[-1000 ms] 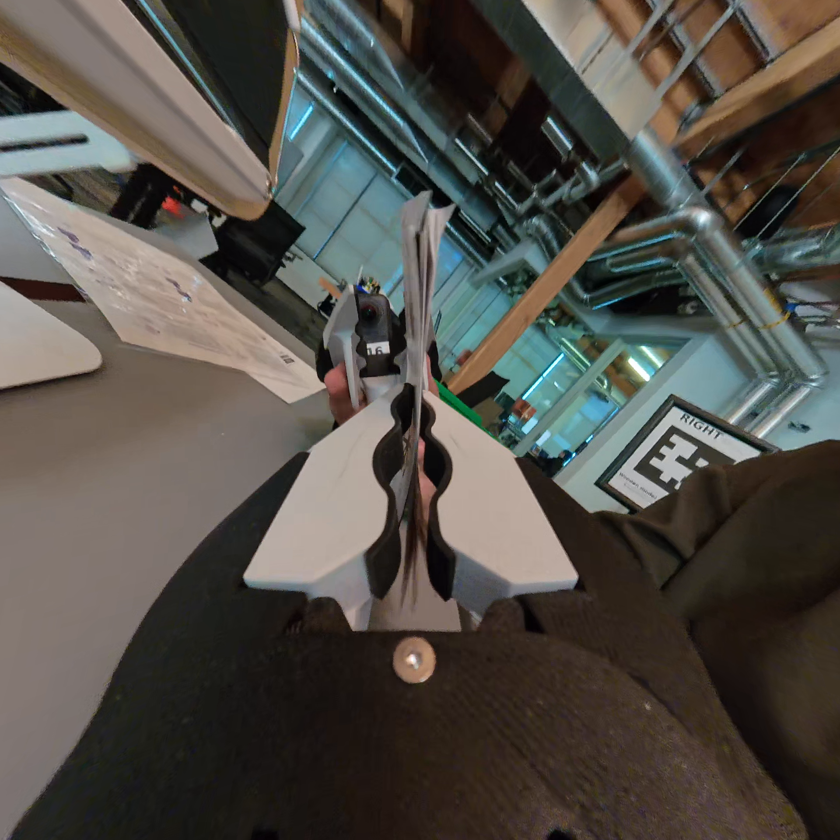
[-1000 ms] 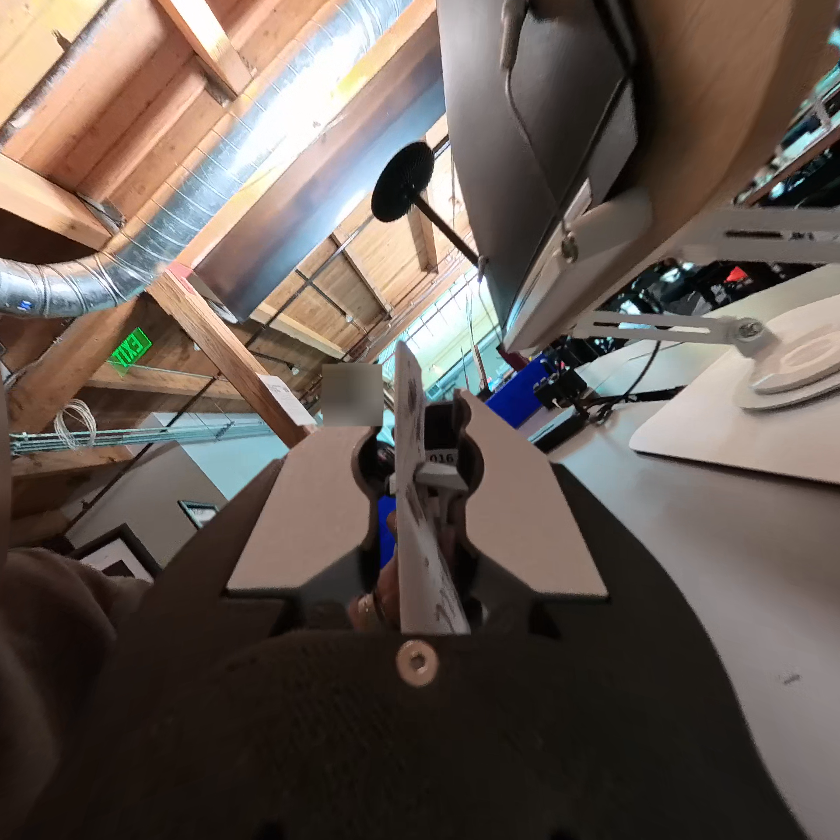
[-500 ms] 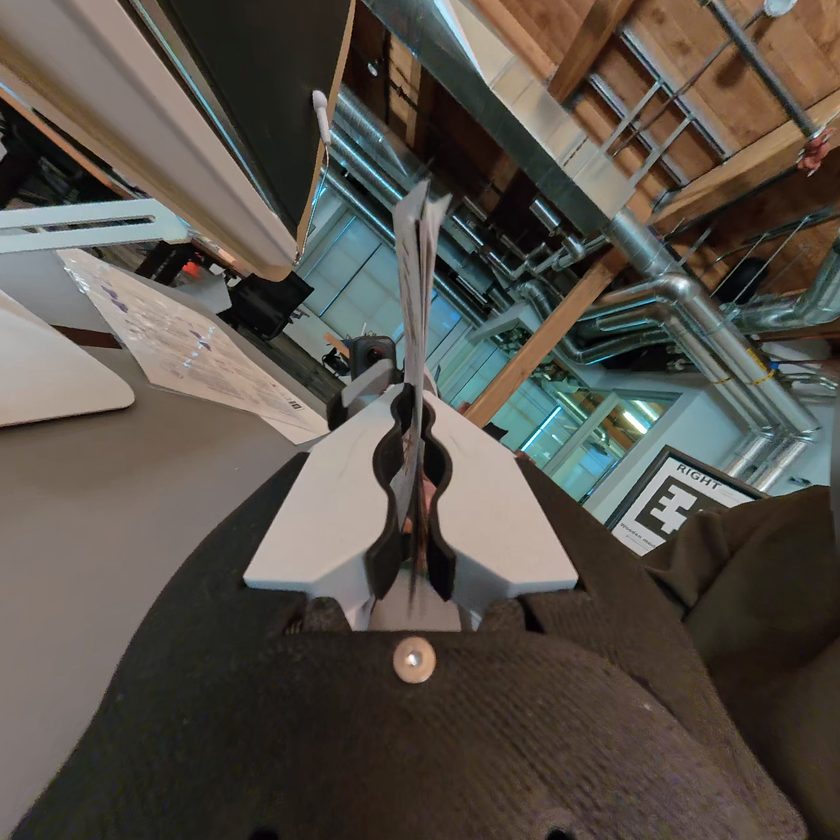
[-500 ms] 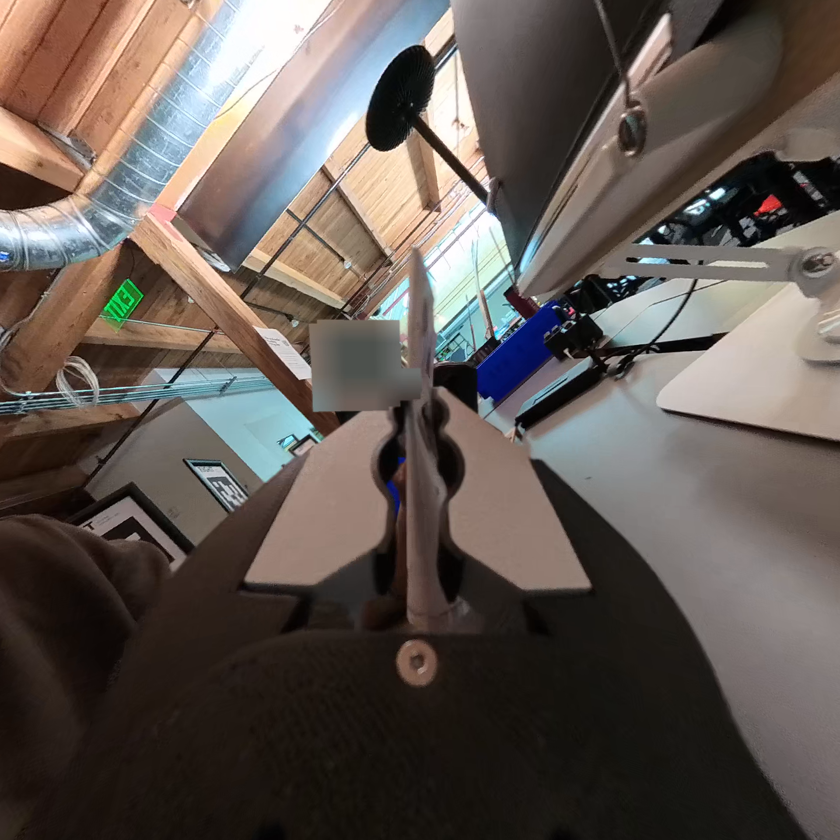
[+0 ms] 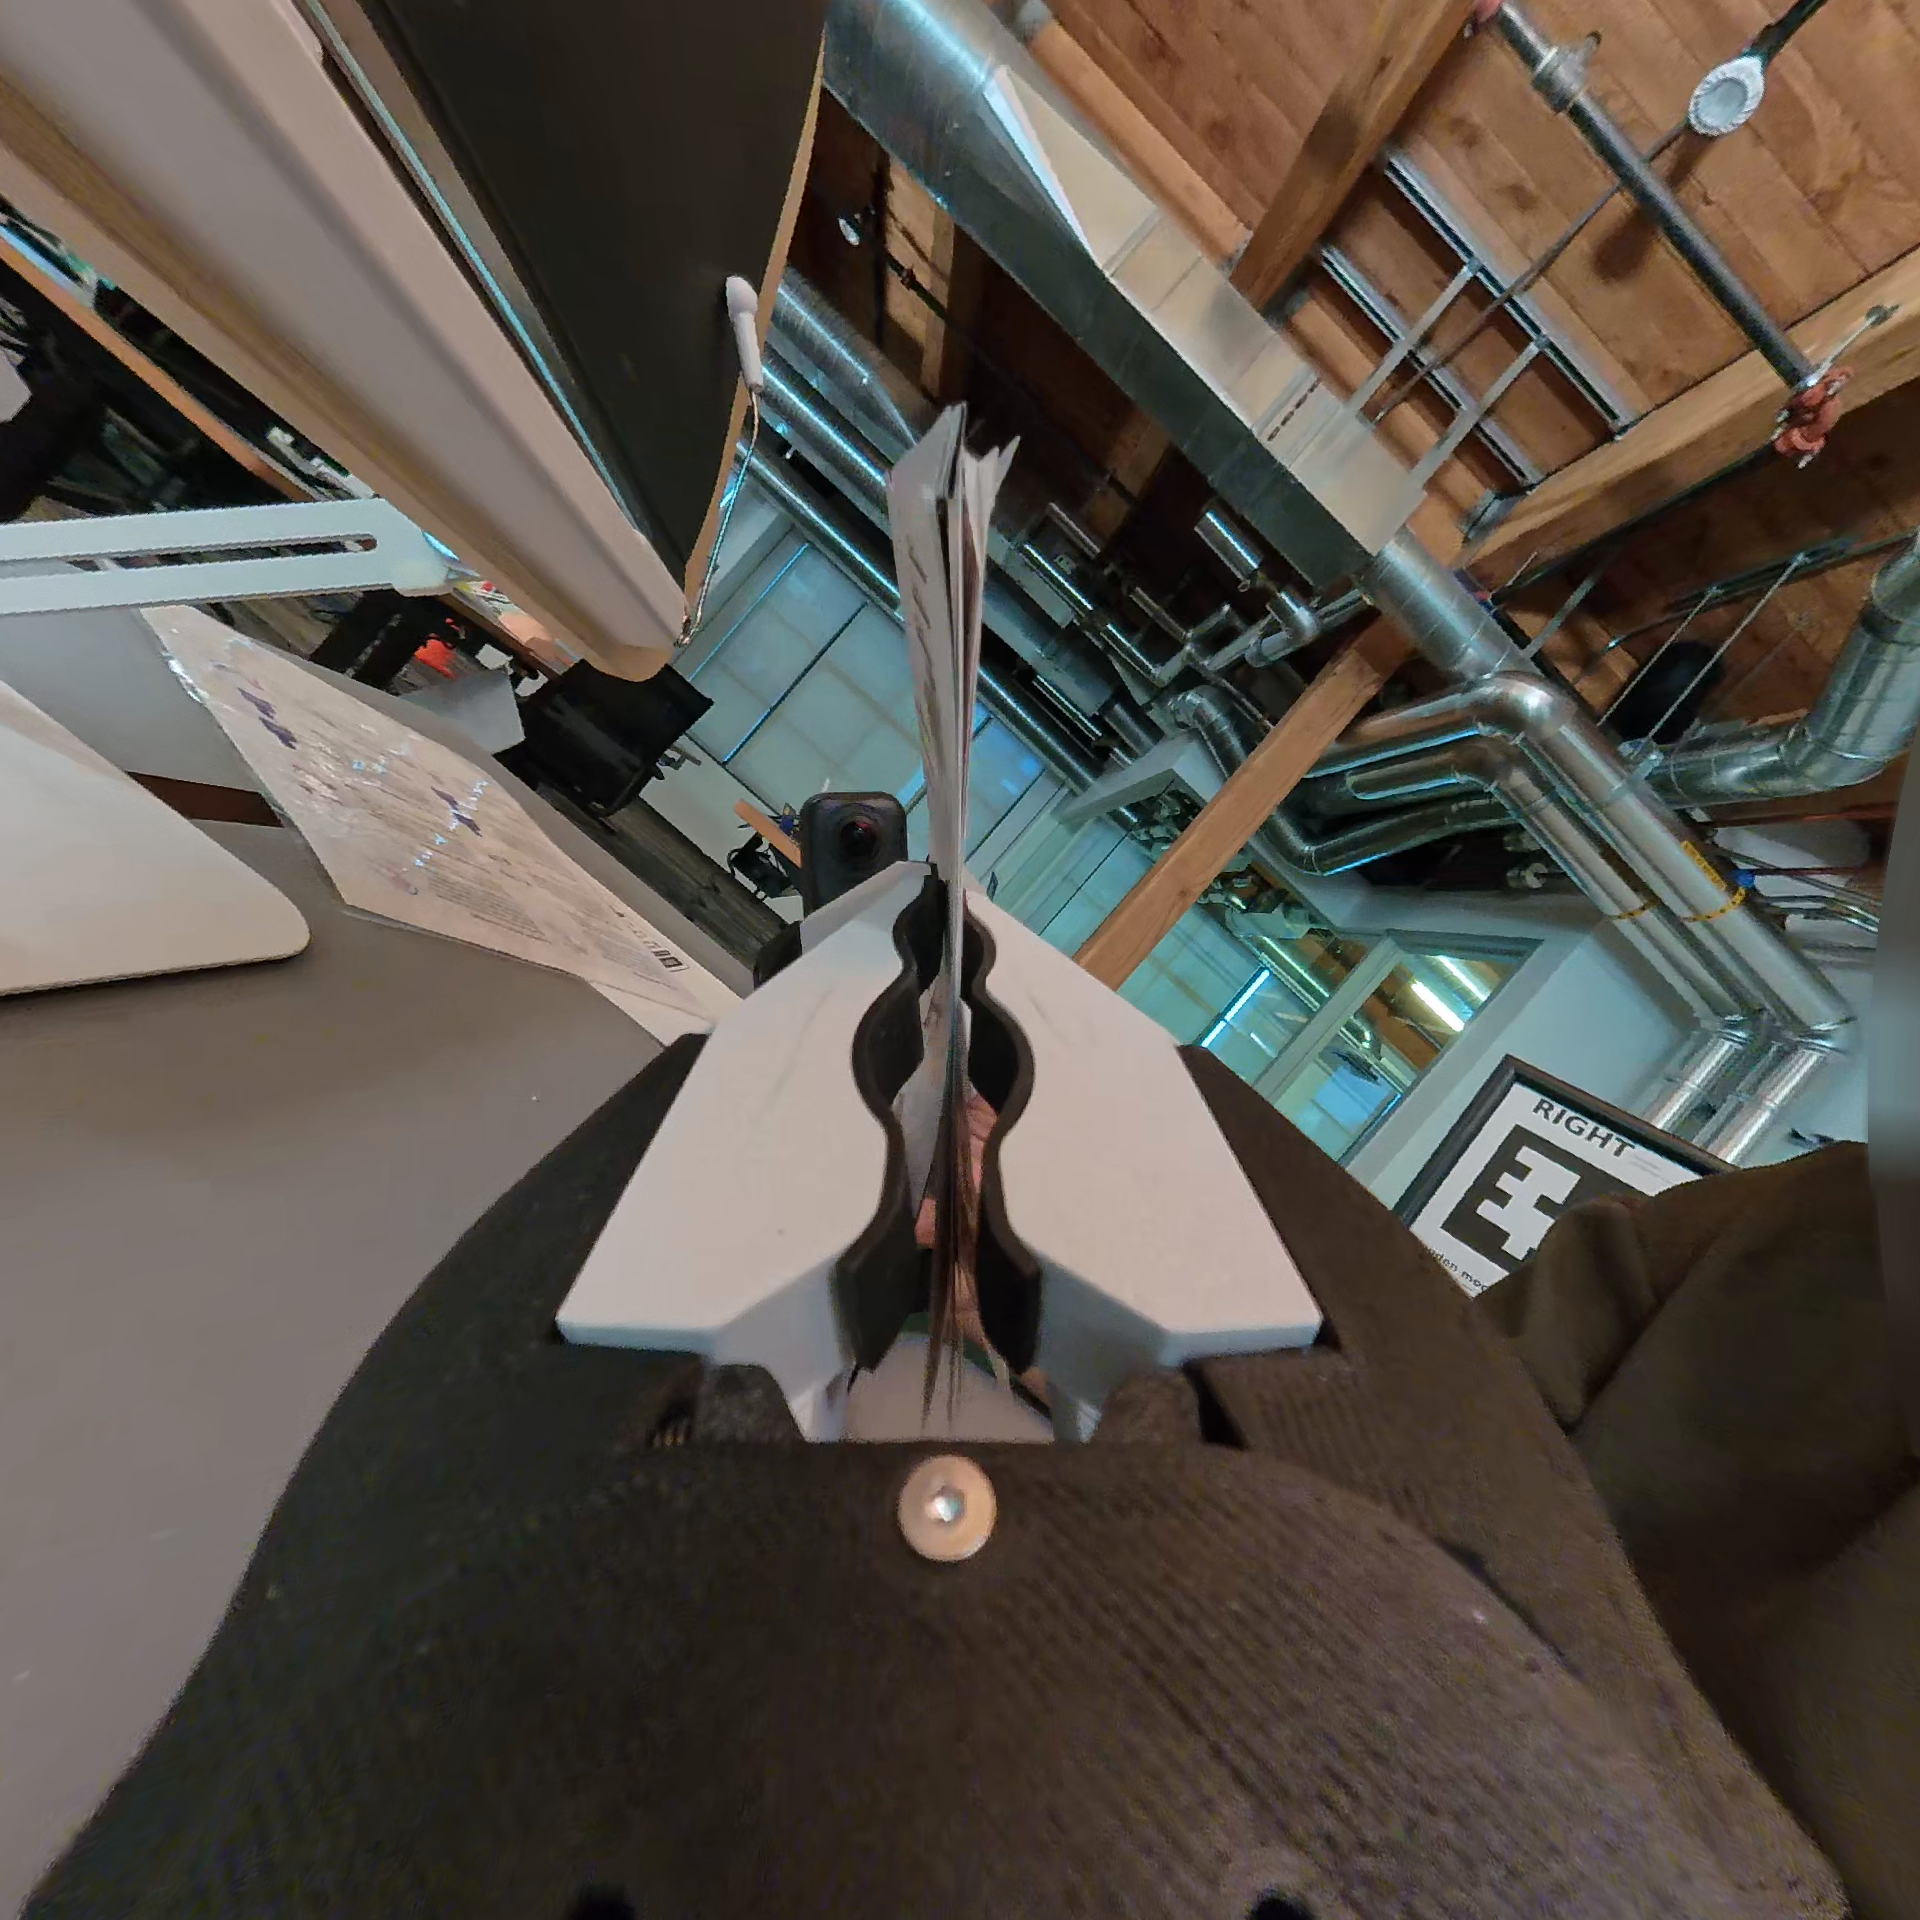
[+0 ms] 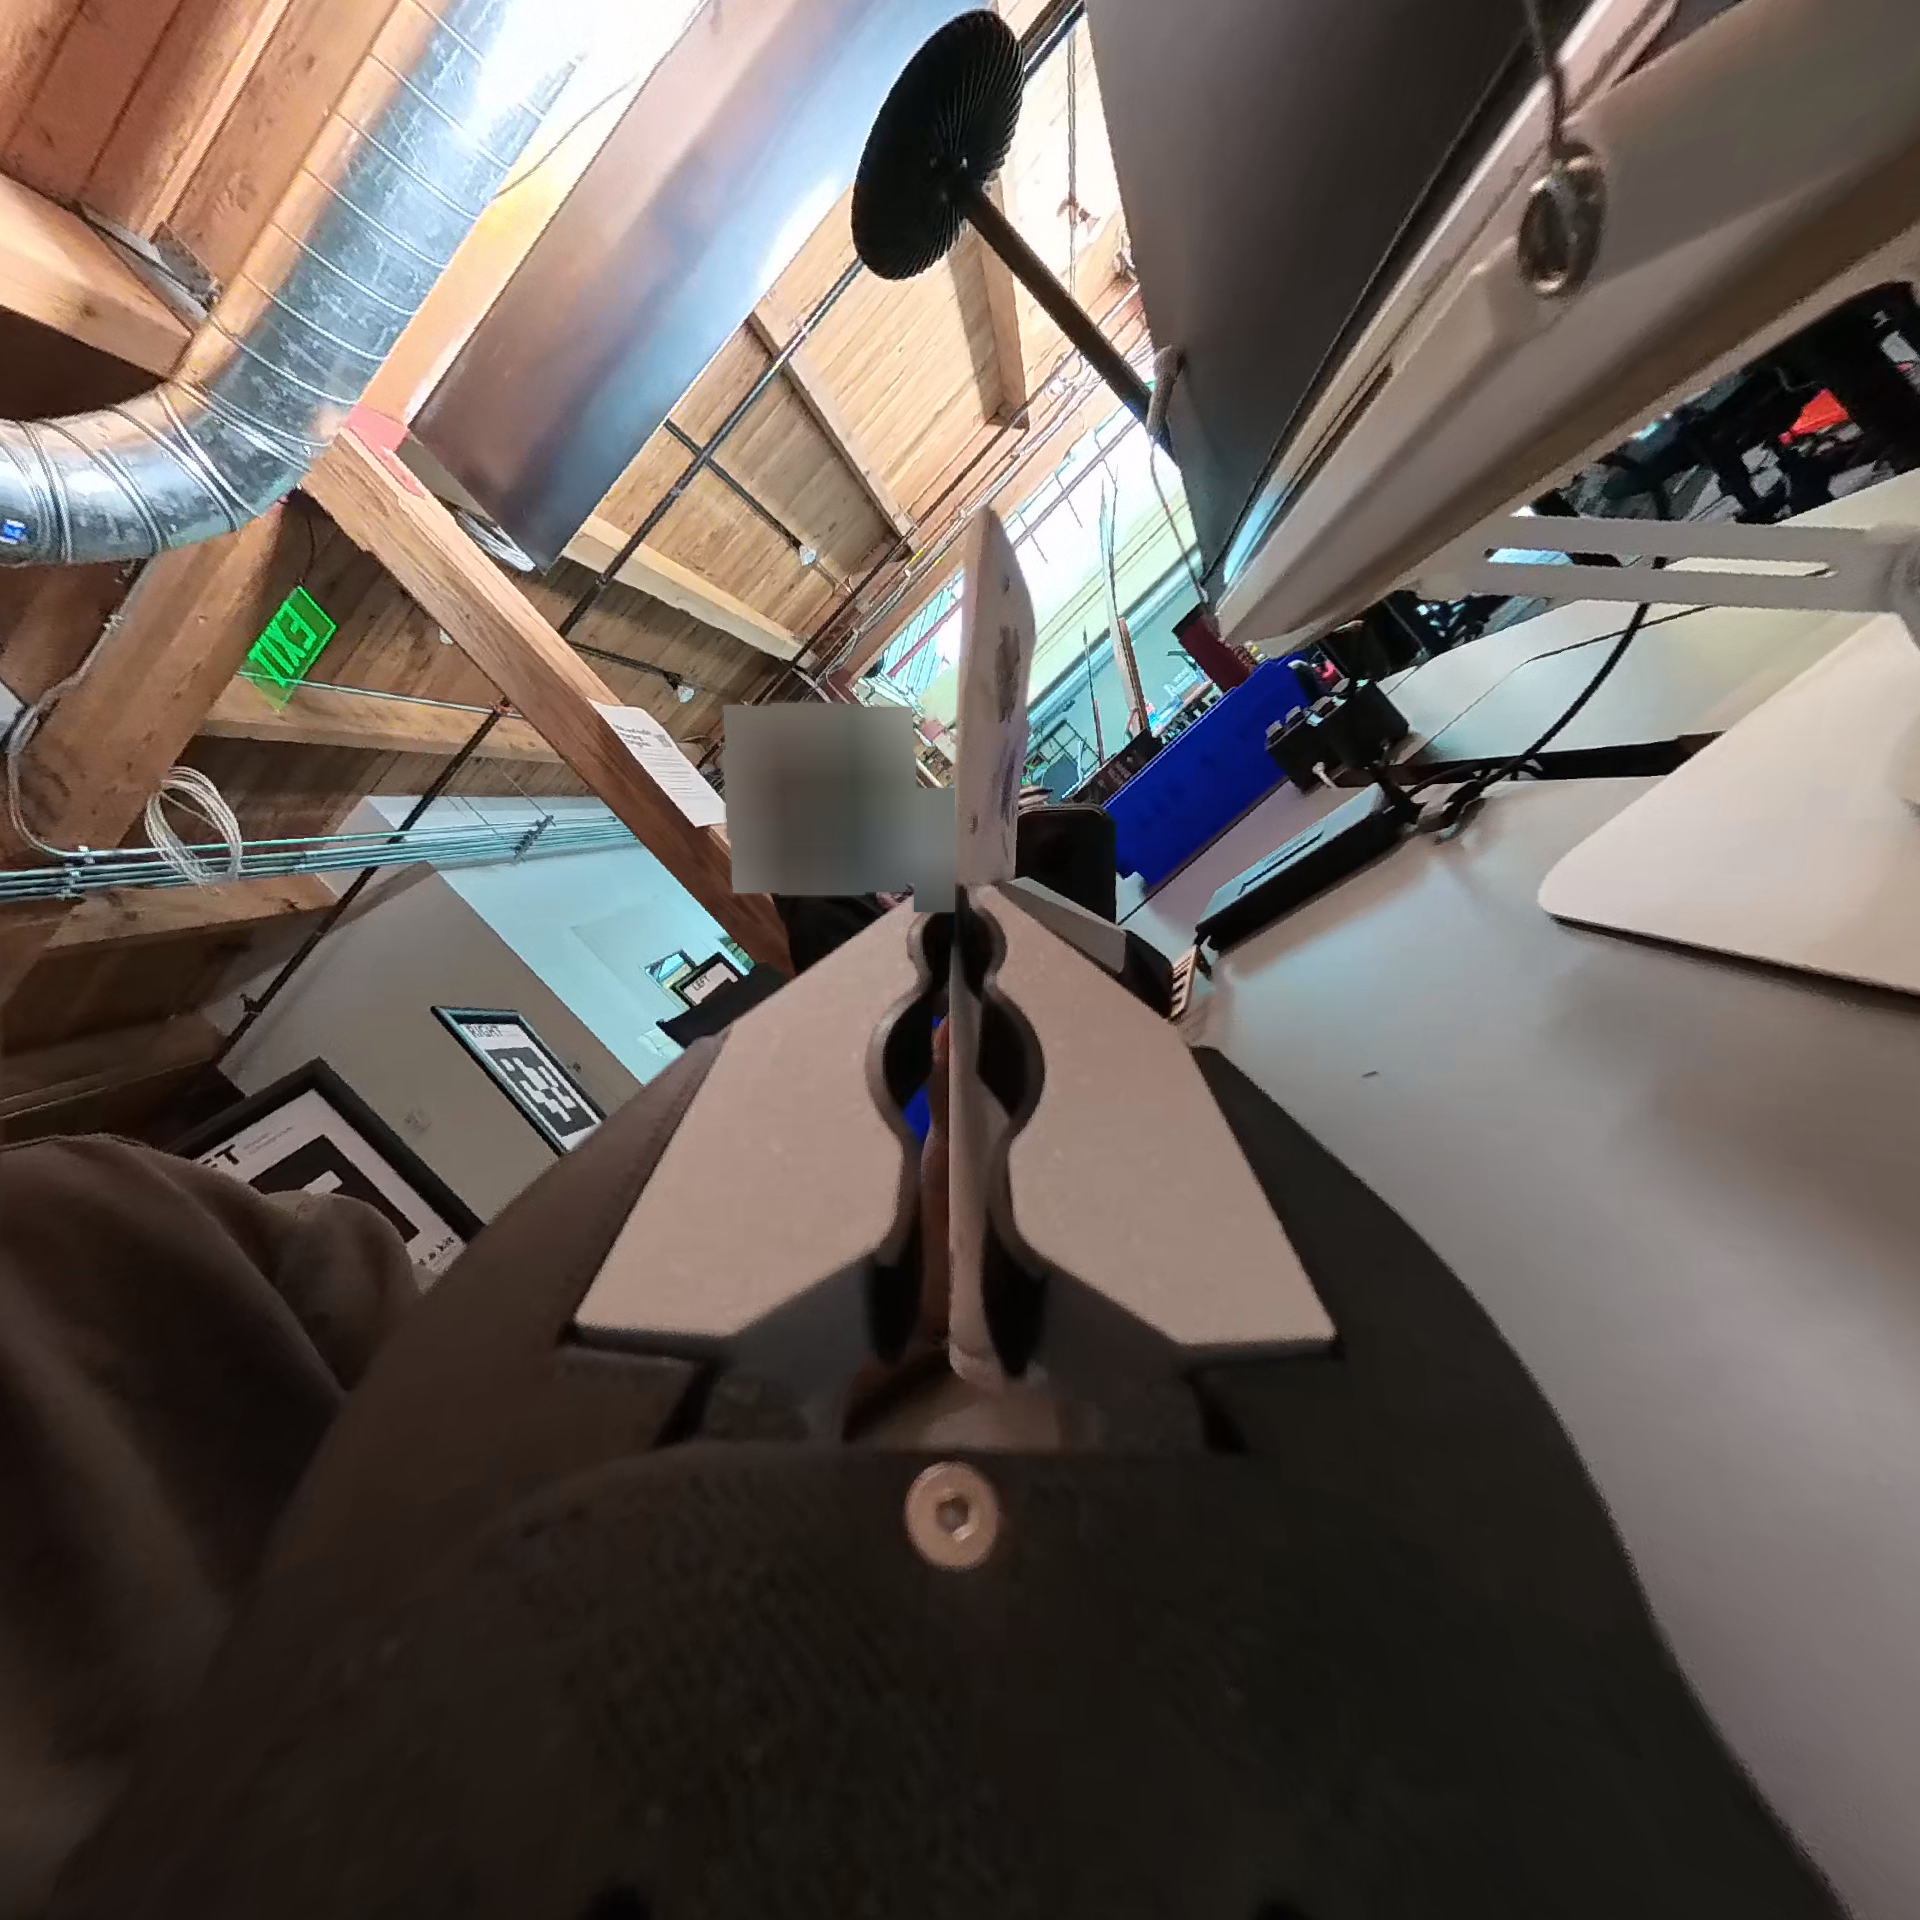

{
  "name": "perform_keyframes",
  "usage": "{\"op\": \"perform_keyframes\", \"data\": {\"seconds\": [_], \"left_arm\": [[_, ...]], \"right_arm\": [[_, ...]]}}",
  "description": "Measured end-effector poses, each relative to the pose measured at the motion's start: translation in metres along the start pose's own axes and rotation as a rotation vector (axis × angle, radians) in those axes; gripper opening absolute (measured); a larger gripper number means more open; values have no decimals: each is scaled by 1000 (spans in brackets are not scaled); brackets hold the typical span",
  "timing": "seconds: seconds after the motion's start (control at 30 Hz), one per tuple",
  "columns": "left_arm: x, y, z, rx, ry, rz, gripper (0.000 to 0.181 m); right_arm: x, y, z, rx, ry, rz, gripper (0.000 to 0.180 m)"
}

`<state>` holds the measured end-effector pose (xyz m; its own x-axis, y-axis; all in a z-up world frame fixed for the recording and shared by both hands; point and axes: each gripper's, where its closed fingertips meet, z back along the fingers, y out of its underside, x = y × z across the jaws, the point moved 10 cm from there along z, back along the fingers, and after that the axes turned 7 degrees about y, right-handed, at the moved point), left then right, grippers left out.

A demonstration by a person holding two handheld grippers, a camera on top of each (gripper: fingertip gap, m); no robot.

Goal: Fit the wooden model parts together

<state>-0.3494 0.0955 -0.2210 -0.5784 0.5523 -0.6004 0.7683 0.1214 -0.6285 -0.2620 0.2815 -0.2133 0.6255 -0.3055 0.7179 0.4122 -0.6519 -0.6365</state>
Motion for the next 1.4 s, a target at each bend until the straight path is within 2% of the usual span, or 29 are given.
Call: {"op": "perform_keyframes", "data": {"seconds": [0.1,0.3,0.7,0.83,1.27,1.4], "left_arm": [[1,0,0,-21,-5,-1,0],[0,-1,0,-29,2,-7,0],[2,0,0,-70,-4,-7,0],[-1,0,-1,-66,23,-16,0],[0,-3,3,-138,24,-12,0],[0,-3,4,-155,26,-5,0]], "right_arm": [[-4,2,1,-24,-19,-47,5],[1,0,0,10,0,8,0],[-6,2,2,-18,-25,-48,0],[2,-1,2,10,-1,31,0],[-2,1,2,-6,-18,-9,4],[1,0,1,30,-3,21,0]]}}
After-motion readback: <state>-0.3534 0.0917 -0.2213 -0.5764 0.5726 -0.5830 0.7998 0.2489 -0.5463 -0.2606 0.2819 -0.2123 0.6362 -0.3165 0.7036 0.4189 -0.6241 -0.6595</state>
